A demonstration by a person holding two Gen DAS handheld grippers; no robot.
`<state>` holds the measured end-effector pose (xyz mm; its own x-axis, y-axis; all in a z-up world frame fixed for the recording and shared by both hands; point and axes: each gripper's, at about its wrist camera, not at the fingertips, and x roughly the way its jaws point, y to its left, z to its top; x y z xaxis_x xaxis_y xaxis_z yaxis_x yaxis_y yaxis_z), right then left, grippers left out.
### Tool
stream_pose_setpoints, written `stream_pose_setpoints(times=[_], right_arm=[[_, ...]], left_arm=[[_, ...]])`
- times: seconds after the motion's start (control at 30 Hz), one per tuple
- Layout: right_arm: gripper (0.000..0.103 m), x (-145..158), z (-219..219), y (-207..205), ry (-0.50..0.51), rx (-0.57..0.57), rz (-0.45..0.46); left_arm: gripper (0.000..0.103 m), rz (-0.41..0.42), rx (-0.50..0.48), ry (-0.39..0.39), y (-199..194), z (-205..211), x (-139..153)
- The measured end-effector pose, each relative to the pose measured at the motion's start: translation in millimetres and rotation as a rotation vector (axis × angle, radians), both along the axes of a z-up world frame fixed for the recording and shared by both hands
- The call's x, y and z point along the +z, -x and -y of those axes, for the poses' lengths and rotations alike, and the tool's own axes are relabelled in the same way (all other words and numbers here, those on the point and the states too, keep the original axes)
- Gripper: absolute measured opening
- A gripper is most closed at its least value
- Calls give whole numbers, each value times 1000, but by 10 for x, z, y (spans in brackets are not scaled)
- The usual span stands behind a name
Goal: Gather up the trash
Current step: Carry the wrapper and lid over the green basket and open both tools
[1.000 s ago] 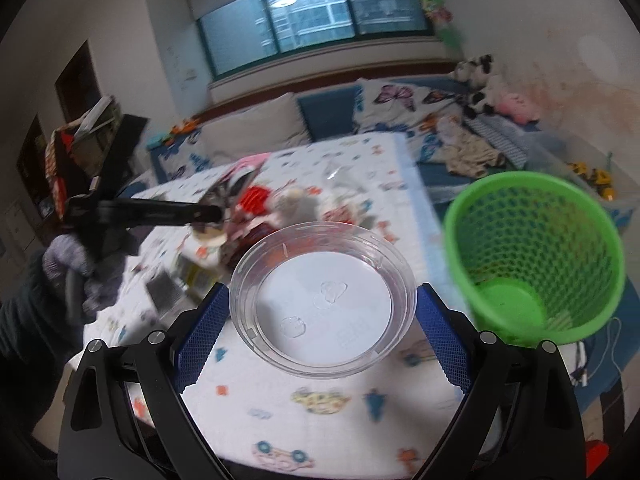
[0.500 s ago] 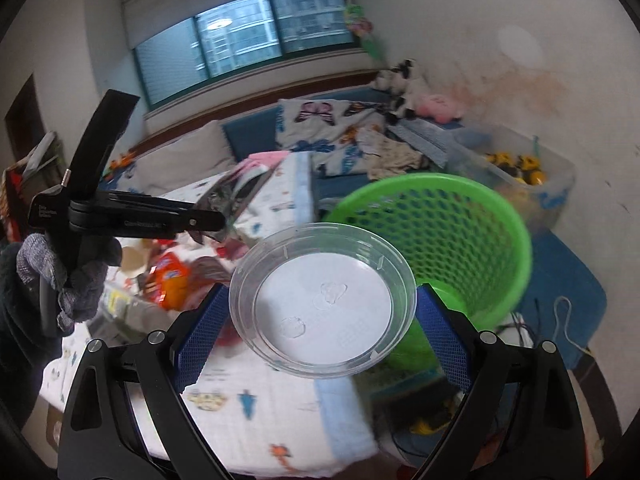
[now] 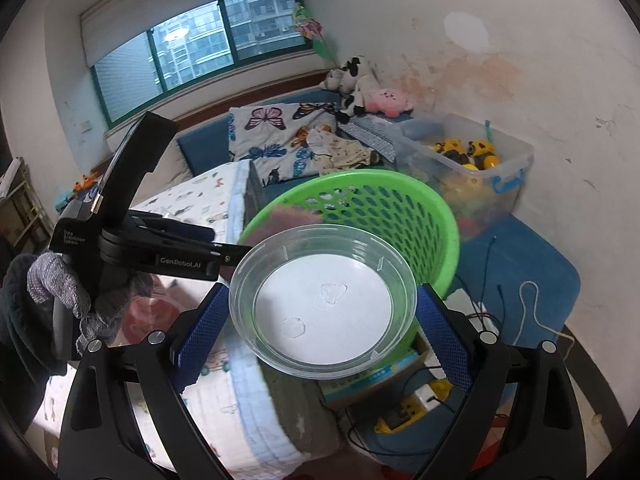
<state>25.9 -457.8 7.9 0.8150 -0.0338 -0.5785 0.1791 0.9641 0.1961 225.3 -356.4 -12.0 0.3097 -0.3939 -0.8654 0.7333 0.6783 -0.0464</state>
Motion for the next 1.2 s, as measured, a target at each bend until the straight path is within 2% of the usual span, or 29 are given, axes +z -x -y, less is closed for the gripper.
stream_pose_setpoints(times=[0.17, 0.33, 0.67, 0.87, 1.0, 1.2], right_arm=[[92, -13, 67, -145, 3, 1, -10], [92, -80, 80, -421, 6, 24, -48], [92, -586, 254, -1187, 21, 21, -277], [93, -764, 352, -1462, 41, -4, -352], [94, -817, 402, -1535, 55, -35, -373], [95, -755, 437, -1476, 49, -67, -346]], left_arm=[[75, 15, 16, 12, 12, -103, 66], [76, 45, 78, 30, 14, -429, 242], [80, 68, 207, 95, 225, -1332, 495], [81, 96, 304, 128, 397, -1918, 540], [82, 131, 374, 134, 528, -2275, 539], [83, 161, 498, 149, 709, -2796, 524]])
